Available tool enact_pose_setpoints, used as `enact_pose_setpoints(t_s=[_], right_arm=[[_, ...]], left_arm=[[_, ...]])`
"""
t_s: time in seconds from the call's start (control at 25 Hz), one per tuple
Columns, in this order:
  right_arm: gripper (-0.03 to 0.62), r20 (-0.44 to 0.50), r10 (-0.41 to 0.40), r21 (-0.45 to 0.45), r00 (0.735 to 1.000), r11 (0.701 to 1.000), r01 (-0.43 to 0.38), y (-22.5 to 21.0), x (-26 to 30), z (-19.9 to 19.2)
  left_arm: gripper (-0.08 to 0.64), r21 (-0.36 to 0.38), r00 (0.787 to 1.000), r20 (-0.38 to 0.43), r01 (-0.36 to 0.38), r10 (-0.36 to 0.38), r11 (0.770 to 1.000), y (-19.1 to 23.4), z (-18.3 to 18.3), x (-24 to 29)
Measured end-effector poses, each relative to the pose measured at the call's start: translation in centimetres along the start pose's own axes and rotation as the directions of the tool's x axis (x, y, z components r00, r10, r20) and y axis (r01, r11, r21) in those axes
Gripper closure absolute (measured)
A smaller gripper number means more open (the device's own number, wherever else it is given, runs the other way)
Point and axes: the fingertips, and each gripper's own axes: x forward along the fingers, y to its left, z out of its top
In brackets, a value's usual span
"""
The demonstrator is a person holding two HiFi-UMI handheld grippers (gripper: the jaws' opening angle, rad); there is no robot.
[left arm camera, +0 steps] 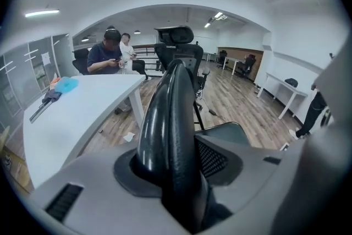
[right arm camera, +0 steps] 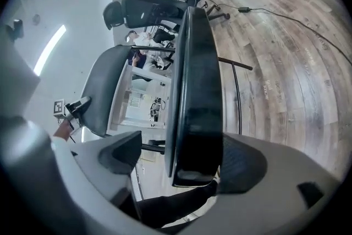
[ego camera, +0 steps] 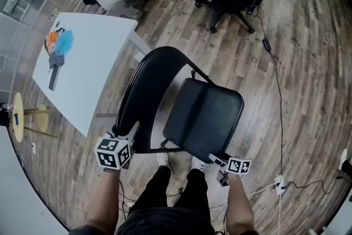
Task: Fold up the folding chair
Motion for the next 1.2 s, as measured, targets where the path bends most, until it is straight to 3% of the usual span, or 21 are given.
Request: enact_pose_setpoints(t_s=[0.44,0.8,0.92,1.2], right_arm=[[0.152,-0.074,0.081,-0.155,0.994,0.984,-0.091,19.6,5.1,-0.1],[0.152,-0.201,0.185,-0.276,0.962,0.931,-0.237,37.2,16.7,-1.0],[0.155,-0.245,0.189,-0.319,0.951,0.910,-0.263,40.6,21.0,-1.2],[0.184,-0.310,0.151,-0.356,0.939,0.897,-0.262,44.6,28.3,-1.7]], left_arm=[[0.440,-0.047,0.991,0.068,0.123,-0.119,0.991,4.8,5.0,-6.0],[0.474,-0.047,0.979,0.093,0.185,-0.180,0.982,11.0,8.0,-10.1],[0.477,-0.039,0.981,0.090,0.176,-0.172,0.984,12.9,8.2,-10.5],[0.477,-0.030,0.983,0.091,0.162,-0.159,0.986,17.6,8.4,-10.5]])
